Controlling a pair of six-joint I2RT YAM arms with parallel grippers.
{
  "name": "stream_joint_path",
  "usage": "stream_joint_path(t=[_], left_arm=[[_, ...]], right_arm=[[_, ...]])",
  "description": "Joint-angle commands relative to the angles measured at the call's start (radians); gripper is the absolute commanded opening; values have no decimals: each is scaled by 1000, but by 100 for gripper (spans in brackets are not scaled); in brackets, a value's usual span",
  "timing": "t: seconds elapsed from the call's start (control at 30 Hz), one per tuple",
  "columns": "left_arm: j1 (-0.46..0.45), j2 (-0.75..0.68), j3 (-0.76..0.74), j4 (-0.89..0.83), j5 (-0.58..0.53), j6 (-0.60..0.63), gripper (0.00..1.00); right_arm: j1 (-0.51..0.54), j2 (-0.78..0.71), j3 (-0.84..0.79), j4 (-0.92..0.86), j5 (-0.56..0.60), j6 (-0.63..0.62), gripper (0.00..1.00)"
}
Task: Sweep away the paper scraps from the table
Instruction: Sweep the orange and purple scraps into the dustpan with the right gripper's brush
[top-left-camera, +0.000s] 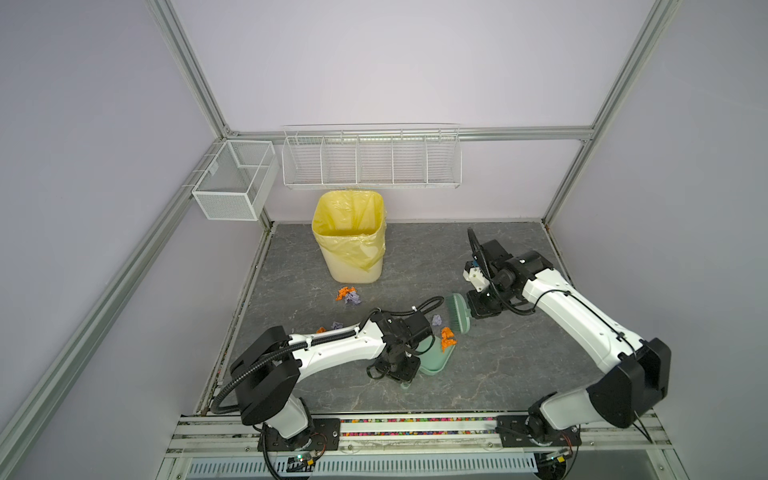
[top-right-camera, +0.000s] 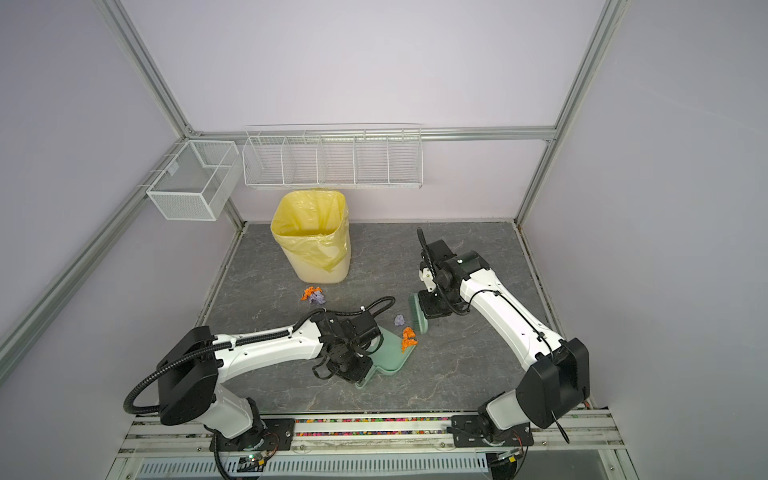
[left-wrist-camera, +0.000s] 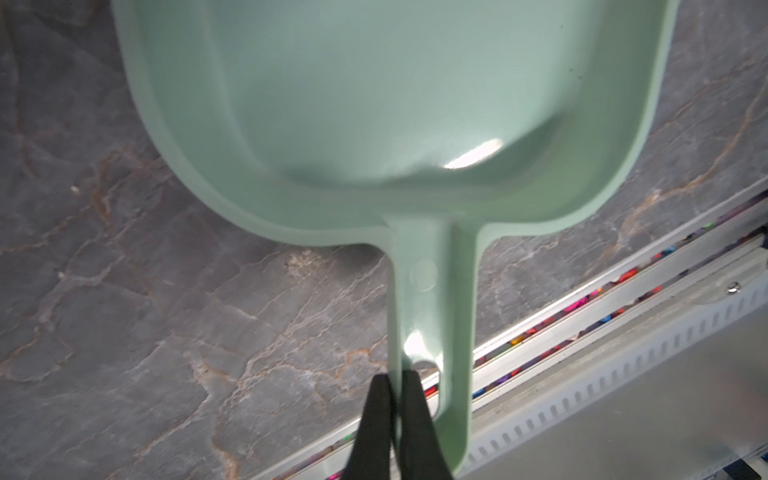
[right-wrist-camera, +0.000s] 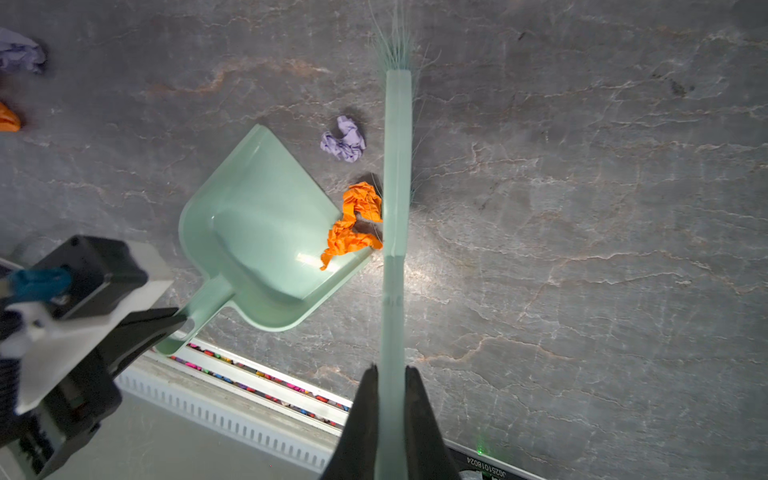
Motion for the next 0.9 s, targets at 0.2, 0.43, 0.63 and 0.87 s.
stream_joint_path(t=[0.2, 0.43, 0.63, 0.87], left_arm=[[10, 62, 73, -18, 8, 42, 0], [17, 52, 63, 1, 13, 22, 0], [18, 50, 68, -2, 5, 16, 0], [37, 52, 65, 6, 1, 11, 0]], right_arm=[[26, -129, 36, 49, -104, -21, 7], [-16, -62, 94, 68, -8, -4, 7], [-29, 9, 131, 123, 1, -13, 7], [-29, 97, 154, 147, 34, -44, 7]])
